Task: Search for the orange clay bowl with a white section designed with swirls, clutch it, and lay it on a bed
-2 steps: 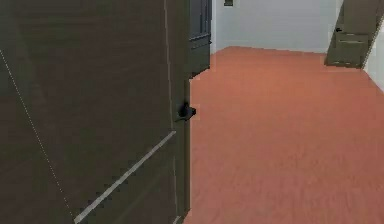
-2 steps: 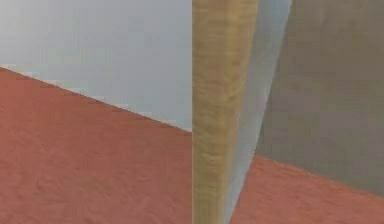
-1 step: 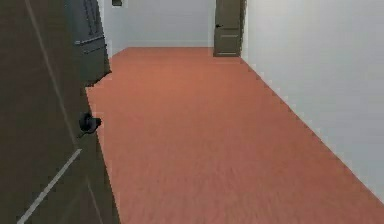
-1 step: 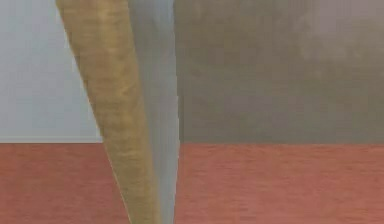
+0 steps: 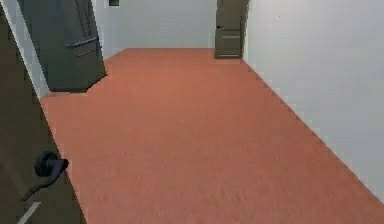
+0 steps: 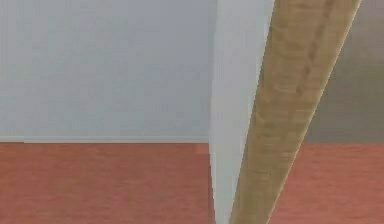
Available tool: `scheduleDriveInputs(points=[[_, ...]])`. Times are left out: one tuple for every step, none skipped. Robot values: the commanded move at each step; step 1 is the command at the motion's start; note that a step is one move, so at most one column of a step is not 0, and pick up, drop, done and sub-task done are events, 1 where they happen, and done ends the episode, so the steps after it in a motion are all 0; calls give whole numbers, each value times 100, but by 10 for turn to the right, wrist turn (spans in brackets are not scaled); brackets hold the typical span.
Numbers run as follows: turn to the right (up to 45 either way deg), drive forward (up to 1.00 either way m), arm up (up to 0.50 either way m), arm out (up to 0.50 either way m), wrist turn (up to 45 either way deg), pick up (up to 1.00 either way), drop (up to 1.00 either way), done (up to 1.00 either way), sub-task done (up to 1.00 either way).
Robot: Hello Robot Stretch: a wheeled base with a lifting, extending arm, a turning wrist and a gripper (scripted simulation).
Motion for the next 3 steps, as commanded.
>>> scheduleDriveInputs(points=[[0, 100, 0, 0, 0, 0, 0, 0, 0], [30, 0, 0, 0, 0, 0, 0, 0, 0], [0, 100, 0, 0, 0, 0, 0, 0, 0]])
